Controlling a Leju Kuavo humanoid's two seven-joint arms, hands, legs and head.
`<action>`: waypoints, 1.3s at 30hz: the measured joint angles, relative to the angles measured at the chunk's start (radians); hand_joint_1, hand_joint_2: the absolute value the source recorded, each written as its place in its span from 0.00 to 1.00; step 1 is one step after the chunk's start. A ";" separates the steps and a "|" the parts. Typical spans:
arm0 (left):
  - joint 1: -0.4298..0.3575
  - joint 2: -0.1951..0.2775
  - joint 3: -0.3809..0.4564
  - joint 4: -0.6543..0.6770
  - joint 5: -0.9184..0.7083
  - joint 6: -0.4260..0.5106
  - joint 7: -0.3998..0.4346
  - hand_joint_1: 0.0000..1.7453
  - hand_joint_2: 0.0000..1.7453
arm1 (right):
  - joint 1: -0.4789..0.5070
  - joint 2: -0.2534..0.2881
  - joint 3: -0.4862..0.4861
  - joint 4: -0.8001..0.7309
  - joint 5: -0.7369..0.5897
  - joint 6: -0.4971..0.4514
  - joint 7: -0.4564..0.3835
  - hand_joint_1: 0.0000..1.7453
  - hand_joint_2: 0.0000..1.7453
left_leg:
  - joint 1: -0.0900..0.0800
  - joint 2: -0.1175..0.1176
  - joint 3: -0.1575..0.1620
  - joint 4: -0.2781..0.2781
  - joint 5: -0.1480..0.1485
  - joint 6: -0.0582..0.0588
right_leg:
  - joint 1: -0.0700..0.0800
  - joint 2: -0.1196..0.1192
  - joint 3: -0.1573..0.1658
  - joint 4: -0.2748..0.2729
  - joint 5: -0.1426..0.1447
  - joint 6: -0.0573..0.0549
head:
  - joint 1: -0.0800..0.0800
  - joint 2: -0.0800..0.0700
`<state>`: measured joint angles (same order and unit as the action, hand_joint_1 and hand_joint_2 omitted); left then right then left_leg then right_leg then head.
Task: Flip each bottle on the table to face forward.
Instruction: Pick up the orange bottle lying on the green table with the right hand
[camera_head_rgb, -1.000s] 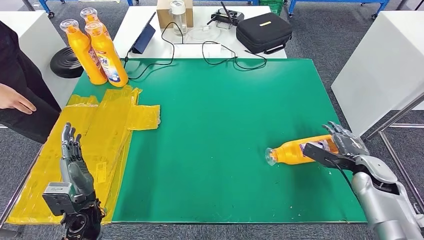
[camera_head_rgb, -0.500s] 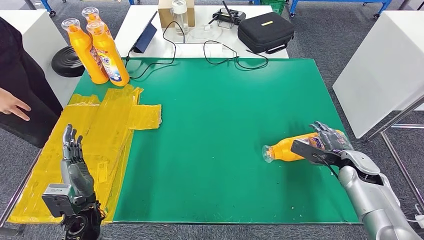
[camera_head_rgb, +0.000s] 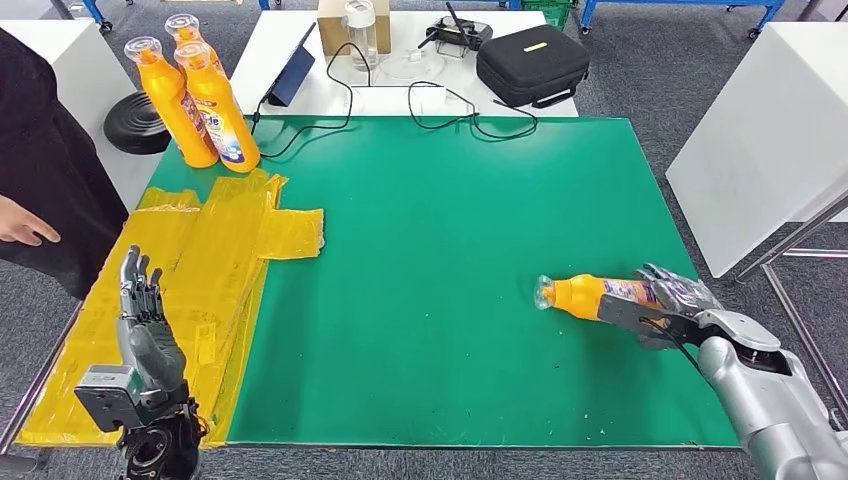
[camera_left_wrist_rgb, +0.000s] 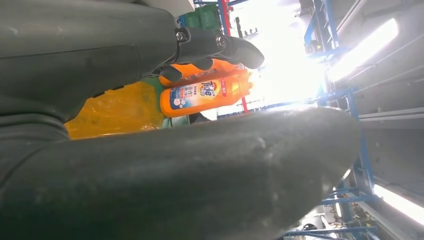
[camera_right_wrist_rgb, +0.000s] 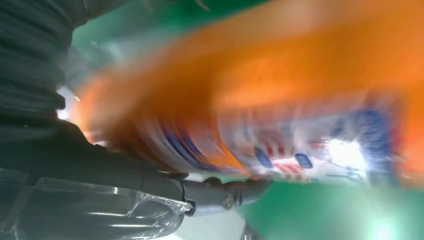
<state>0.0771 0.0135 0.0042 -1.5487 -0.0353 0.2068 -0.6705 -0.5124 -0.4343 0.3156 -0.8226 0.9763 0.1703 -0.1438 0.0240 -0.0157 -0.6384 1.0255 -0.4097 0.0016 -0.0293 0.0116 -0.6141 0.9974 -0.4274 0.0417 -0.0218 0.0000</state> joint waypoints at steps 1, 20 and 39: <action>-0.001 0.002 0.000 0.000 0.002 0.000 -0.001 0.00 0.00 | 0.000 -0.008 0.003 0.005 0.001 0.011 0.000 0.23 1.00 | 0.000 0.000 0.000 0.000 0.000 0.000 | 0.000 0.000 0.000 0.000 0.000 0.000 | 0.000 0.000; -0.045 0.020 -0.005 0.046 0.059 0.017 -0.013 0.00 0.00 | -0.038 -0.057 0.102 0.132 -0.083 -0.017 0.016 1.00 1.00 | 0.000 0.000 0.009 0.000 -0.001 0.000 | 0.000 0.000 0.008 -0.001 -0.001 0.001 | 0.000 0.000; -0.030 0.005 -0.018 0.096 0.378 -0.480 0.152 0.00 1.00 | 0.103 0.187 0.041 -0.383 -0.510 -0.124 -0.070 1.00 1.00 | 0.002 0.002 -0.002 -0.001 0.003 -0.001 | 0.002 0.001 -0.002 0.001 0.003 -0.003 | 0.000 0.000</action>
<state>0.0467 0.0181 -0.0138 -1.4525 0.3432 -0.2731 -0.5184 -0.4094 -0.2473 0.3570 -1.2060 0.4664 0.0467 -0.2136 0.0260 -0.0142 -0.6400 1.0249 -0.4065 0.0008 -0.0270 0.0125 -0.6165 0.9982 -0.4248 0.0391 -0.0216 0.0000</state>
